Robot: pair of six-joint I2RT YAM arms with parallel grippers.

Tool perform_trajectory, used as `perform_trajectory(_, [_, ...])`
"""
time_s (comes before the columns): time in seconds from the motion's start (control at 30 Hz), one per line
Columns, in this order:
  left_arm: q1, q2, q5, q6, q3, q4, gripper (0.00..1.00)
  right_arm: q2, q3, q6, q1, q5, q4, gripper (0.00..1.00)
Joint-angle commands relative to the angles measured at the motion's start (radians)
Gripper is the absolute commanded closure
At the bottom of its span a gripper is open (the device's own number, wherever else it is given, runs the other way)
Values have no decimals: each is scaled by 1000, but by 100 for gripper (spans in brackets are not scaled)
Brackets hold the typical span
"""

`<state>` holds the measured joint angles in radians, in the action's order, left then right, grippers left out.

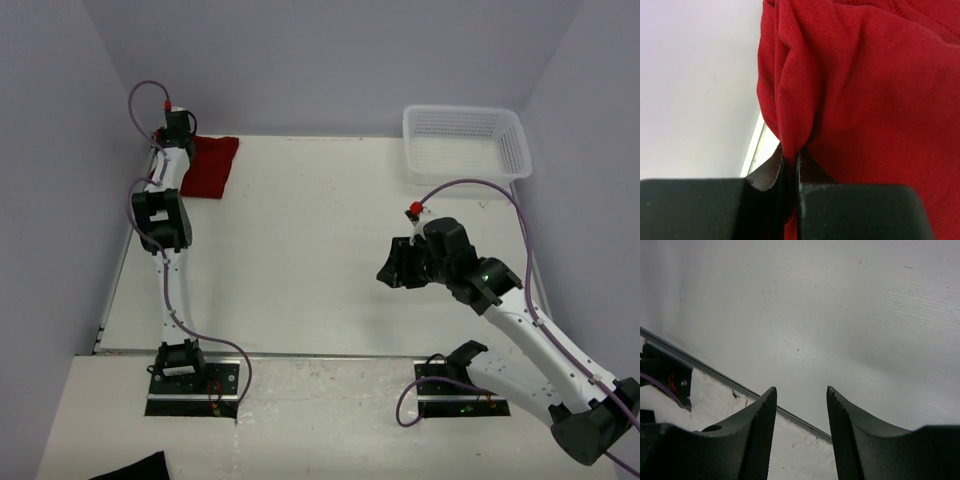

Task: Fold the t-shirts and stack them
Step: Put the neatly folded tshirt into the corner of the board with the left arm

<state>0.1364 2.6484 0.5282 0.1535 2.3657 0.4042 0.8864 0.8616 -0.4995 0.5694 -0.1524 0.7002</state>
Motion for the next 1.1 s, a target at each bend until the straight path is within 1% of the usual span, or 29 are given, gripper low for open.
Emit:
perform_trajectory(0.0, [23, -8, -5, 17, 61, -79, 100, 6, 33, -20, 4, 16, 13, 54])
perform_trajectory(0.07, [25, -8, -19, 15, 61, -84, 100, 6, 30, -22, 4, 14, 9, 54])
perform_trajectory(0.13, [26, -8, 2, 14, 60, -96, 100, 11, 24, -22, 4, 10, 1, 54])
perform_trajectory(0.17, [26, -13, 6, 6, 58, -100, 86, 16, 22, -22, 4, 1, -1, 54])
perform_trajectory(0.3, [26, -57, 7, -19, -25, -159, 47, 23, 7, -22, 4, -15, -13, 54])
perform_trajectory(0.37, [26, -74, 4, -29, -43, -186, 33, 25, 8, -19, 6, -16, -11, 54])
perform_trajectory(0.43, [26, -79, 0, -34, -40, -199, 24, 25, 10, -14, 4, -18, -10, 54])
perform_trajectory(0.5, [23, -85, -4, -40, -42, -205, 22, 28, 10, -13, 6, -18, -7, 54])
perform_trajectory(0.6, [20, -128, 15, -52, -92, -237, 20, 29, 7, -11, 6, -15, -8, 54])
perform_trajectory(0.67, [16, -180, 35, -54, -155, -275, 20, 28, 10, -14, 4, -19, -4, 54])
perform_trajectory(0.73, [14, -220, 42, -52, -175, -294, 18, 14, 5, -16, 4, -21, -5, 54])
perform_trajectory(0.9, [6, -264, 95, -58, -146, -252, 12, -23, 5, -24, 6, -22, 7, 53])
perform_trajectory(0.93, [-3, -283, 101, -61, -143, -246, 9, -36, 2, -22, 6, -26, 5, 53])
perform_trajectory(0.97, [-9, -294, 111, -60, -143, -240, 0, -43, 8, -22, 6, -23, 10, 53])
perform_trajectory(1.0, [-17, -307, 140, -54, -143, -232, 0, -47, 11, -19, 7, -15, 22, 53])
perform_trajectory(1.07, [-46, -340, 147, -60, -126, -199, 0, -61, 22, -11, 6, -6, 30, 53])
